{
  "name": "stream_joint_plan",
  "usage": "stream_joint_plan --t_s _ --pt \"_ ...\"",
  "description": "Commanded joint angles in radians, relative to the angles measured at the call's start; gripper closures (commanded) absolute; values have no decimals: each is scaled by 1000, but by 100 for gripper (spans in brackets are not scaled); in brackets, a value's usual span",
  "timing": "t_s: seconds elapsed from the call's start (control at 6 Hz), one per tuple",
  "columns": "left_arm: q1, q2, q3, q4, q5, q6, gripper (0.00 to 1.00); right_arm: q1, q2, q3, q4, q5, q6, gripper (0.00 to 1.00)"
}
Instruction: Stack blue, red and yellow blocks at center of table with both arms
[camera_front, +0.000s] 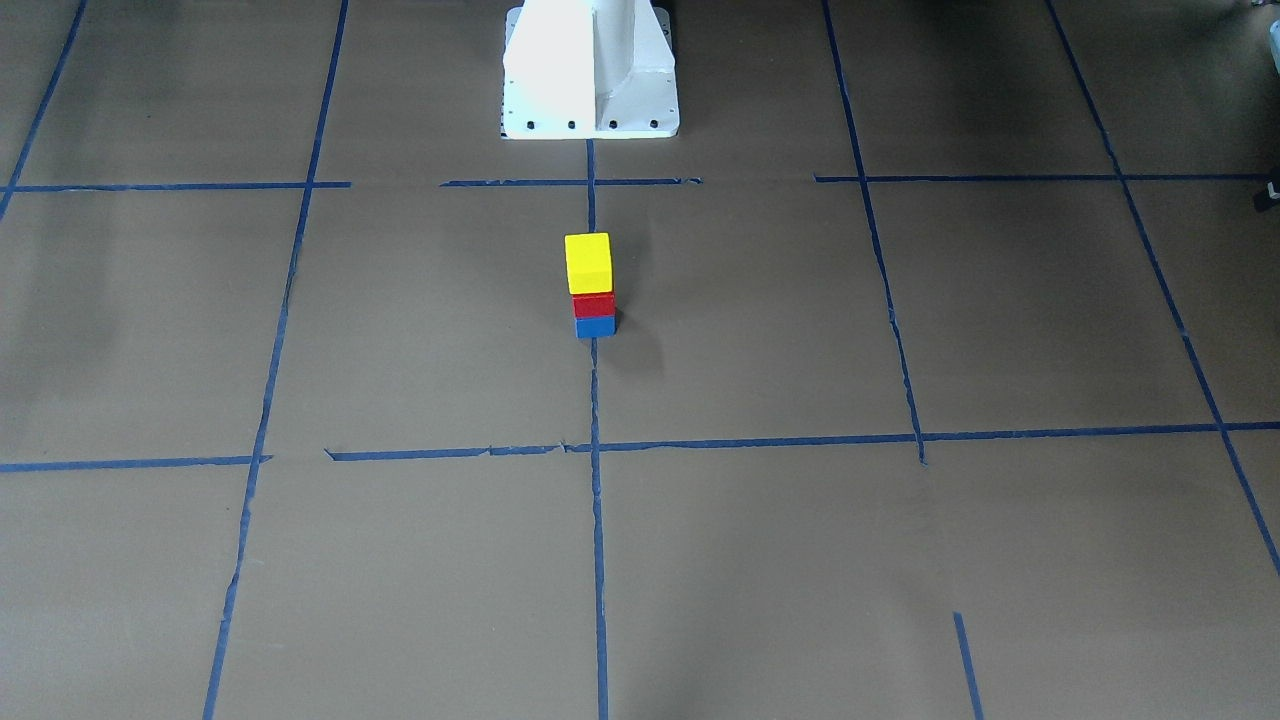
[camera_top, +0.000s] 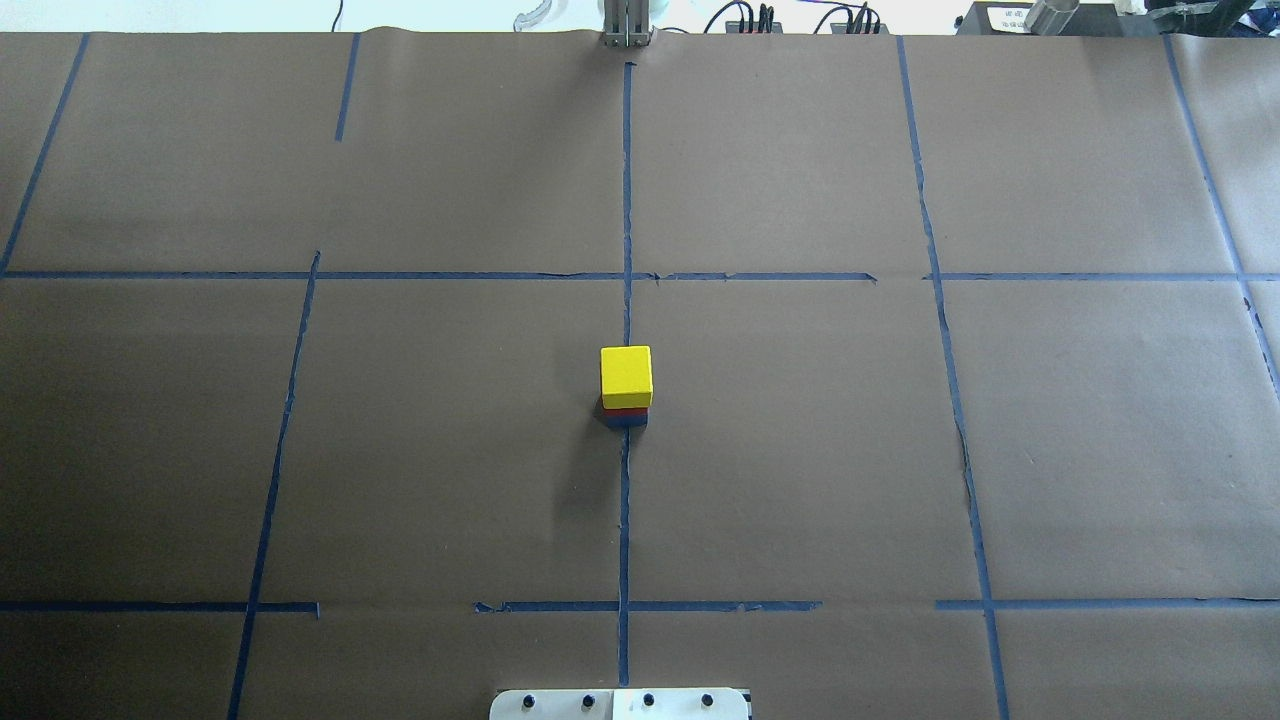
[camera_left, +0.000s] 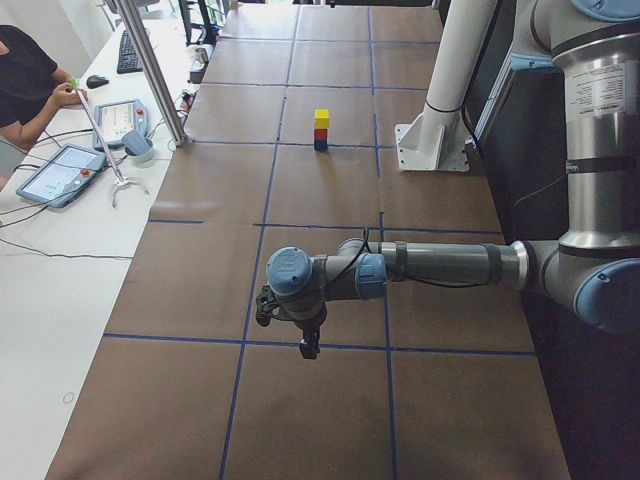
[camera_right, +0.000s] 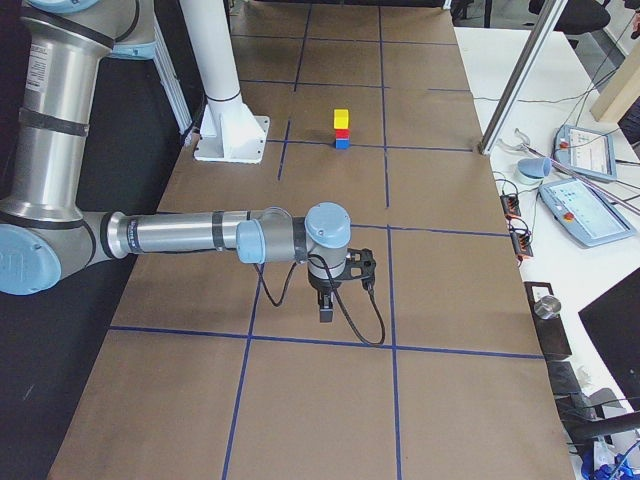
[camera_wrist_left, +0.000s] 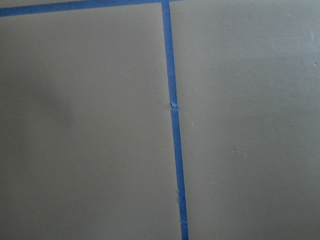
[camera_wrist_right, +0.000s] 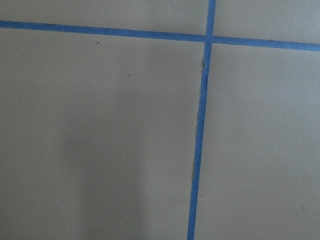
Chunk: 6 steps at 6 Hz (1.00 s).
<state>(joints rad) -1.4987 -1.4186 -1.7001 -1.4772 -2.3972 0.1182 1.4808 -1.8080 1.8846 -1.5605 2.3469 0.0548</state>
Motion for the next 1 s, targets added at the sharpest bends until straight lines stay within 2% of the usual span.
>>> stream_joint_plan --t_s 0.0,0.83 --pt "0 -2 7 -2 0 0 0 32 -2 4 -7 2 -7 0" --pt "-2 -16 1 2 3 5 0 41 -14 48 -27 12 -7 0"
